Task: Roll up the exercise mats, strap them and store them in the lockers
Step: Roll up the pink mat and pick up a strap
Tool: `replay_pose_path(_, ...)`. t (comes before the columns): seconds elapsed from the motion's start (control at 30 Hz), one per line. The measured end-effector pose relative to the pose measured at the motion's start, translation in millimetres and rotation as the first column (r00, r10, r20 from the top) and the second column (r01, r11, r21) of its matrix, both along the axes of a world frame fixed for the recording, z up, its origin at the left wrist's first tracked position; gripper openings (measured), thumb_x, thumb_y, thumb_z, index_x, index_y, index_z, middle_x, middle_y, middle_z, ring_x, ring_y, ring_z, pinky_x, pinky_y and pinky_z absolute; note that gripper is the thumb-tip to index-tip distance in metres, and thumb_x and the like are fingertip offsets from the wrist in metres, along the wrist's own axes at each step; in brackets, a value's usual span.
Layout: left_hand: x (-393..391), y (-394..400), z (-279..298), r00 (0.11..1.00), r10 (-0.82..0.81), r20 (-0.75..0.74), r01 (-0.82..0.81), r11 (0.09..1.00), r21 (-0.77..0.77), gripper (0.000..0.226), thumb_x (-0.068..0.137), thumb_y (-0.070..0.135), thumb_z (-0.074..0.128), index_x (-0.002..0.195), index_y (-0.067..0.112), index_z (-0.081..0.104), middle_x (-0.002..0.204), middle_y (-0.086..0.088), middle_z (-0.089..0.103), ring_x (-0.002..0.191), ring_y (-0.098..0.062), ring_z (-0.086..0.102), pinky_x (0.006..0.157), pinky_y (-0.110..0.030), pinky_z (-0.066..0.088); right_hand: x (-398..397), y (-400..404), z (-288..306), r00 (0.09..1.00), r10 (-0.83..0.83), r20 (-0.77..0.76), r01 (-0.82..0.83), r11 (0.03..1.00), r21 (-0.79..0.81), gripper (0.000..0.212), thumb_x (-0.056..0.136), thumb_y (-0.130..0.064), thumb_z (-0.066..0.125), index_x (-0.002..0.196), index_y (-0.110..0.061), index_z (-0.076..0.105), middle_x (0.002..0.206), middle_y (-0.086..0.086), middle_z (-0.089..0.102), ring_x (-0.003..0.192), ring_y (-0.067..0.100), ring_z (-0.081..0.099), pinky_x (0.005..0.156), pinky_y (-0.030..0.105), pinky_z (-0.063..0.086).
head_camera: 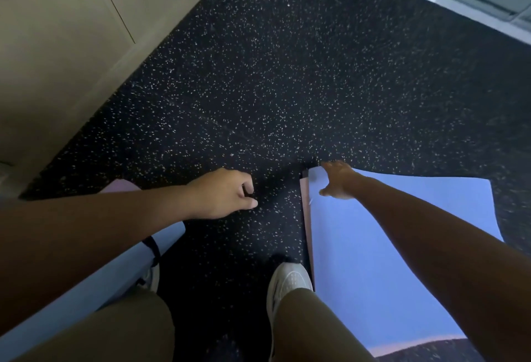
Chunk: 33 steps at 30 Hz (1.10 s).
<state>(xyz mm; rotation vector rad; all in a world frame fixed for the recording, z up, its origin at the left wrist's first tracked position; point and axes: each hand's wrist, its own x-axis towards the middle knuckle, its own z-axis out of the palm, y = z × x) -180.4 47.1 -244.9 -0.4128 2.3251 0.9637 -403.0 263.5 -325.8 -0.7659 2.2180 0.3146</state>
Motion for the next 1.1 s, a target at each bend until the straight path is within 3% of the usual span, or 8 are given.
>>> replay_pose_path(0.1,-1.3,4.5,-1.0,1.000,0.003,0.006,-0.003,1.000,0.011,0.035,0.096,0.046,0.067,0.123,0.024,0.065,0.107,0.015,0.073,0.097,-0.004,0.066,0.094,-0.033,0.053,-0.4,4.1,-1.8,0.998,-0.037,-0.048,0.034,0.998,-0.055,0.082,0.092,-0.034,0.072,0.158,-0.013,0.027,0.160,0.009,0.029,0.149,0.030,0.024,0.117,0.045,0.034)
replay_pose_path(0.27,-5.0,16.4,20.1,0.999,-0.032,0.010,0.032,0.999,0.000,0.035,0.096,0.048,0.066,0.122,0.025,0.065,0.108,0.014,0.073,0.099,-0.005,0.066,0.097,-0.035,0.053,8.4,13.1,22.9,0.977,0.054,-0.206,-0.075,0.993,-0.095,0.058,0.091,-0.040,0.073,0.139,-0.016,0.053,0.144,0.008,0.043,0.136,0.028,0.035,0.111,0.041,0.038)
replay_pose_path(0.37,-10.9,28.2,49.7,0.998,-0.066,-0.009,0.066,0.998,-0.020,0.034,0.096,0.048,0.066,0.123,0.026,0.064,0.110,0.014,0.073,0.100,-0.006,0.066,0.097,-0.034,0.052,12.1,28.8,57.4,0.992,-0.019,-0.127,-0.002,0.986,-0.169,0.063,0.089,-0.036,0.077,0.143,-0.017,0.051,0.145,0.007,0.046,0.134,0.028,0.043,0.107,0.040,0.043)
replay_pose_path(0.5,-17.2,48.5,101.5,0.995,-0.068,-0.074,0.066,0.997,-0.028,0.034,0.095,0.049,0.067,0.122,0.027,0.065,0.107,0.016,0.072,0.098,-0.004,0.066,0.098,-0.034,0.052,9.9,63.6,126.6,0.990,-0.139,-0.026,0.129,0.965,-0.226,0.052,0.088,-0.030,0.079,0.134,-0.023,0.055,0.126,0.009,0.063,0.104,0.030,0.061,0.082,0.034,0.050)
replay_pose_path(0.67,-23.3,87.9,179.2,0.980,-0.082,-0.182,0.075,0.996,-0.046,0.031,0.095,0.047,0.068,0.120,0.029,0.065,0.107,0.016,0.072,0.097,-0.002,0.066,0.096,-0.033,0.053,5.6,123.8,227.8,0.972,-0.236,0.022,0.228,0.907,-0.354,0.044,0.090,-0.021,0.076,0.130,-0.026,0.057,0.116,0.003,0.063,0.094,0.023,0.058,0.079,0.029,0.046)
replay_pose_path(0.8,-21.6,127.0,241.7,0.956,-0.120,-0.269,0.113,0.993,-0.041,0.033,0.094,0.049,0.068,0.121,0.030,0.065,0.112,0.014,0.071,0.099,-0.004,0.065,0.093,-0.030,0.053,6.9,171.5,321.2,0.952,-0.307,0.009,0.273,0.835,-0.477,0.041,0.091,-0.013,0.075,0.126,-0.023,0.058,0.121,0.008,0.062,0.101,0.028,0.061,0.081,0.038,0.053)
replay_pose_path(0.93,-14.6,166.1,302.6,0.906,-0.158,-0.392,0.145,0.987,-0.063,0.035,0.093,0.048,0.071,0.121,0.027,0.065,0.108,0.014,0.071,0.091,-0.002,0.064,0.081,-0.025,0.049,24.3,200.5,425.3,0.951,-0.299,-0.085,0.178,0.749,-0.638,0.030,0.093,-0.008,0.071,0.093,-0.032,0.053,0.087,-0.012,0.053,0.075,0.012,0.050,0.059,0.013,0.040)
replay_pose_path(1.1,5.8,192.3,384.9,0.829,-0.202,-0.522,0.121,0.975,-0.185,0.066,0.093,0.049,0.070,0.148,0.028,0.042,0.143,-0.001,0.050,0.122,-0.020,0.055,0.105,-0.040,0.047,71.5,212.8,542.5,0.912,-0.398,-0.105,0.138,0.536,-0.833,0.028,0.094,-0.012,0.073,0.111,-0.017,0.051,0.075,-0.004,0.040,0.060,0.009,0.037,0.047,0.014,0.033)
